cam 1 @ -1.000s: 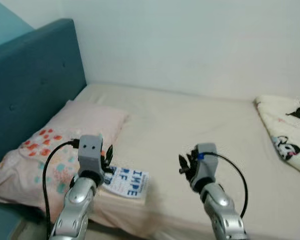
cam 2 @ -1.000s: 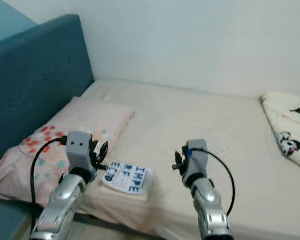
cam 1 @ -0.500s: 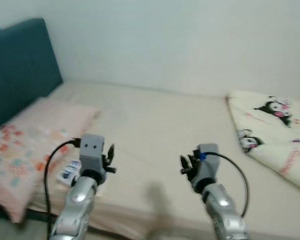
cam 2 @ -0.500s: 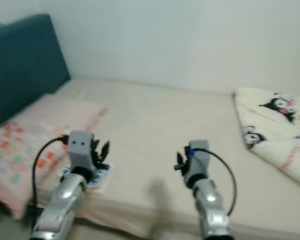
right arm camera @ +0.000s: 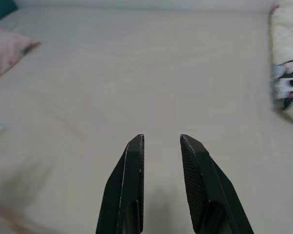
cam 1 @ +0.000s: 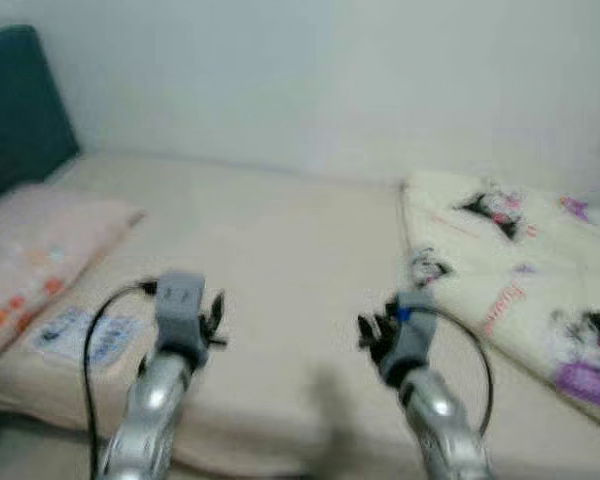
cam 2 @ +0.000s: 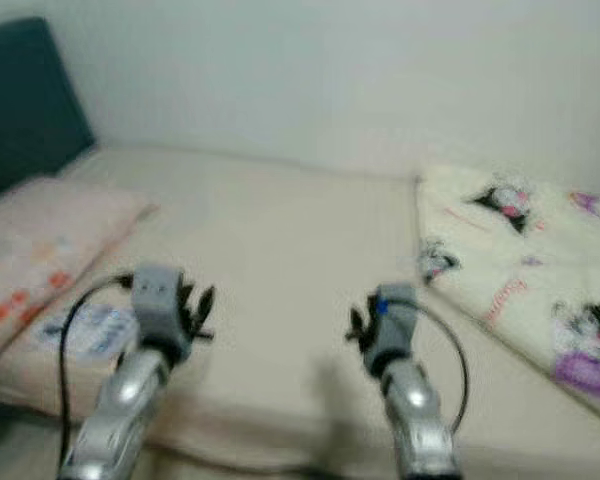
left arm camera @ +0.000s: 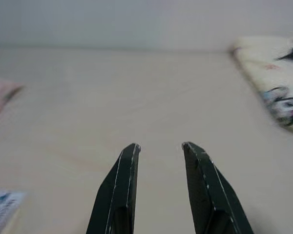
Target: Clean up the room
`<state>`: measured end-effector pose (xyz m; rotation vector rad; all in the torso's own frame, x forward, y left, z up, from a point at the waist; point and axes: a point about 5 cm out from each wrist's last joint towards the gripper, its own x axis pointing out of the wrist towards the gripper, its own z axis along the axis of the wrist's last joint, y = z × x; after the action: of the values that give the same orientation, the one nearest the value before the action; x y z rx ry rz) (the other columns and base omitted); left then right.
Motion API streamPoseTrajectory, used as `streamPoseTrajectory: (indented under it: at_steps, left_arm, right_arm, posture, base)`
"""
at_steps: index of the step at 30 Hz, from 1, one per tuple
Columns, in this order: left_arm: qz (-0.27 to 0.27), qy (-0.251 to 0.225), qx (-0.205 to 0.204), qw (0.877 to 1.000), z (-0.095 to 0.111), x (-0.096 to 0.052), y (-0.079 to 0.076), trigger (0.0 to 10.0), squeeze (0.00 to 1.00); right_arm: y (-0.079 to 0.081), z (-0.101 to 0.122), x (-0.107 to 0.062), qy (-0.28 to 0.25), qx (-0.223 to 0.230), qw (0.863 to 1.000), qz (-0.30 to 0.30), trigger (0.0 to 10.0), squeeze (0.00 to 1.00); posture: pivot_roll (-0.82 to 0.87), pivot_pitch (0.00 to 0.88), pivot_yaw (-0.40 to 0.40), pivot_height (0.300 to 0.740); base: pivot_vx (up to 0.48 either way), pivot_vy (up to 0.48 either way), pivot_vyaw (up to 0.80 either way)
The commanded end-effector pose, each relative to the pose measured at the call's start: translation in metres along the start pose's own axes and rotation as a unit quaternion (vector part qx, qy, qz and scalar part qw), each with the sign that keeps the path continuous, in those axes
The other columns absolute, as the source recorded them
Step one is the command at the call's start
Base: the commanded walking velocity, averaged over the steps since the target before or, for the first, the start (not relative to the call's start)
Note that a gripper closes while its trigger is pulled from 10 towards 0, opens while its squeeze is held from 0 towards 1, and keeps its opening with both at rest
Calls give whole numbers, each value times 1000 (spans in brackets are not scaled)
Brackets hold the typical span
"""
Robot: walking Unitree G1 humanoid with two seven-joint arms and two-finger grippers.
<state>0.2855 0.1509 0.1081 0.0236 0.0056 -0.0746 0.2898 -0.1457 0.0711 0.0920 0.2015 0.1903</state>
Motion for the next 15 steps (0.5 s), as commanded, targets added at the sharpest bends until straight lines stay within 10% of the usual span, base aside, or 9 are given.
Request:
streamPoseTrajectory:
  at_steps: [1, 15]
  left_arm:
    - [-4, 6, 2, 1000, -3, -1, -1, 10000, 0]
    - [-9, 8, 4, 1000, -3, -2, -2, 10000, 0]
  right_arm:
    - [-3, 2, -1, -5, -5, 1000, -6, 10000, 0]
    - [-11, 2, -3, -10, 13, 999, -36, 10000, 0]
  posture:
    - [22, 38, -54, 740]
    - [24, 41, -50, 740]
  base:
    - [0, -480, 0]
    - [0, -480, 213]
